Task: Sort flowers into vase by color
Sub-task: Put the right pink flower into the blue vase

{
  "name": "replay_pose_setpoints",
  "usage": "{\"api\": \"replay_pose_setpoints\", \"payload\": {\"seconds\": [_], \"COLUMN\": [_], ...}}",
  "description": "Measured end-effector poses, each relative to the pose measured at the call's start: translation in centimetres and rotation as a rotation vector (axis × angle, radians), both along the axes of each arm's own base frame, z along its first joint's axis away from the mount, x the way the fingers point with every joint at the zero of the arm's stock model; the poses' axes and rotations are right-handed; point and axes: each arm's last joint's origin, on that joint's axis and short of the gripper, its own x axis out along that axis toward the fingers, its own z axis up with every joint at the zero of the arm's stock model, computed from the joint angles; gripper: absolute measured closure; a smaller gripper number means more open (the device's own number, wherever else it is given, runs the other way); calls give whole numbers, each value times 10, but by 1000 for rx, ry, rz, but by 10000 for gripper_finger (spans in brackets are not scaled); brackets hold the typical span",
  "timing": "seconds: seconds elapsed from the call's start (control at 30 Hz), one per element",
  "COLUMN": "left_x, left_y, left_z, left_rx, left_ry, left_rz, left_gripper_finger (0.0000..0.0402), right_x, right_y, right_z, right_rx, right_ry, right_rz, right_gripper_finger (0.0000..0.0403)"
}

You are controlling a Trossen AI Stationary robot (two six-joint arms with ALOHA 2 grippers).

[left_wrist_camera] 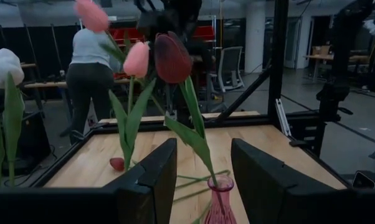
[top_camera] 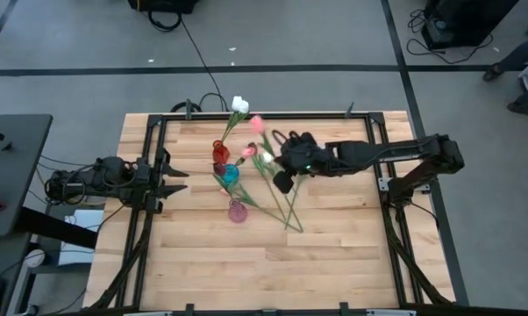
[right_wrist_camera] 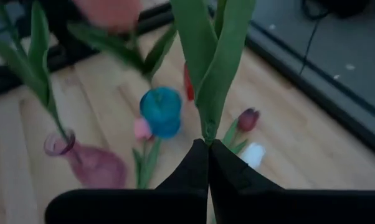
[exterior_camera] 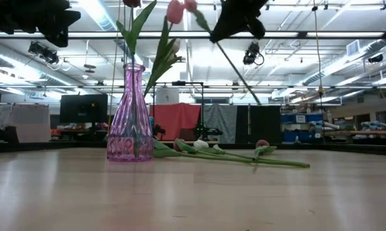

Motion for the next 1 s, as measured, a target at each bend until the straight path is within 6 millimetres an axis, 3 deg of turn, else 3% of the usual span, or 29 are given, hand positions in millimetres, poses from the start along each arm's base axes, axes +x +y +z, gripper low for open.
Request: {"api": "replay_pose_setpoints", "payload": {"seconds": [0.33, 0.5, 0.73, 1.0], "left_x": [0, 0, 0, 0], "left_y": [0, 0, 0, 0], "left_z": [0, 0, 0, 0], "left_rx": [21, 26, 27, 27], "left_ry": [-3, -4, 3, 2], "left_rz": [2, 3, 3, 4], "left_gripper_finger": [245, 245, 245, 245], "right_x": [-29, -24, -15, -12], "right_y": [-2, 2, 24, 28], "right_z": [36, 38, 51, 38], "right_rx": [-115, -134, -284, -265], "right_ry": [-85, -137, -293, -348], "right_rz": [1, 100, 298, 335], "right_gripper_finger": [393, 393, 393, 393]}}
